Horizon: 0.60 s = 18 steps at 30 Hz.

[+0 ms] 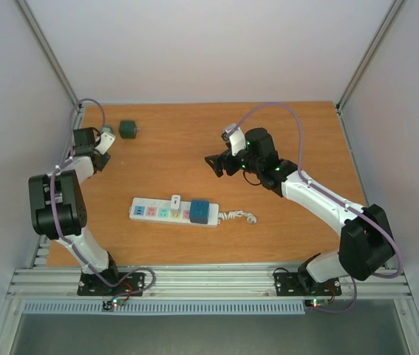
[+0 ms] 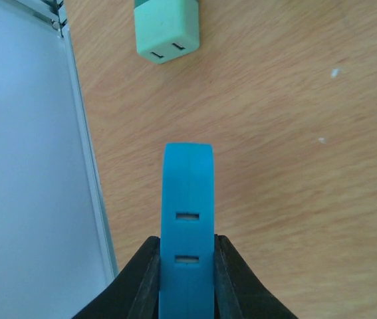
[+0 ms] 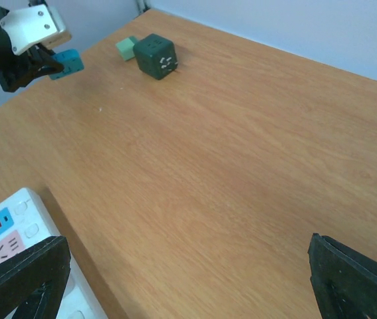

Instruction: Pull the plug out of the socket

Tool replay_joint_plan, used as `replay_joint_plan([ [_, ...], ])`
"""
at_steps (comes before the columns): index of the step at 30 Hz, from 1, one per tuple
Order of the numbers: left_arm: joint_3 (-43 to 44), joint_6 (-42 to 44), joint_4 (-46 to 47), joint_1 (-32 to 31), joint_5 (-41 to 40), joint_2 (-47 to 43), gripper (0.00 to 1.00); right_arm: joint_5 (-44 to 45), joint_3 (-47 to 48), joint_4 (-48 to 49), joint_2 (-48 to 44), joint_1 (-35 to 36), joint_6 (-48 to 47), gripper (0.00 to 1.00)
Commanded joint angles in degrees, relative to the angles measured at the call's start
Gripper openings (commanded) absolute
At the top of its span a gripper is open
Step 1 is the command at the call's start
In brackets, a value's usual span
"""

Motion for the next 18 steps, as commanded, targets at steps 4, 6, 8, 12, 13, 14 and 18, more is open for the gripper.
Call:
replay_joint_plan([
  [4, 3.2, 2.14, 9.17, 0.39, -6.29, 5.52, 0.01, 0.23, 1.67, -1.78, -0.35, -1.77, 6.22, 0.99],
  [6, 3.27, 2.2, 10.51, 0.34, -7.48, 6.68, 0.01, -1.63, 1.94, -2.11, -0.32, -2.1, 6.7, 0.99],
  [8, 3.5, 2.24, 11.53, 0.41, -8.44, 7.7, 0.02, -2.96, 1.95, -2.26, -0.32, -2.12, 6.73, 0.99],
  [12, 3.71, 1.33, 11.93, 0.34, -7.84, 8.93, 0.03, -3.97, 1.44, -1.78, -0.51, -2.14, 4.8, 0.99],
  [13, 4.09, 0.99, 11.38, 0.4, -7.42, 9.18, 0.08, -4.68, 0.98, -1.42, -0.83, -2.12, 4.22, 0.99],
  [14, 4.56, 0.41, 10.19, 0.41, -6.38, 9.38, 0.16, -5.02, -0.07, -0.71, -1.3, -2.14, 3.77, 0.98],
  [18, 5.28, -1.01, 6.75, 0.41, -3.03, 8.95, 0.35, -5.37, -0.67, -0.5, -1.93, -2.11, 3.64, 0.98],
])
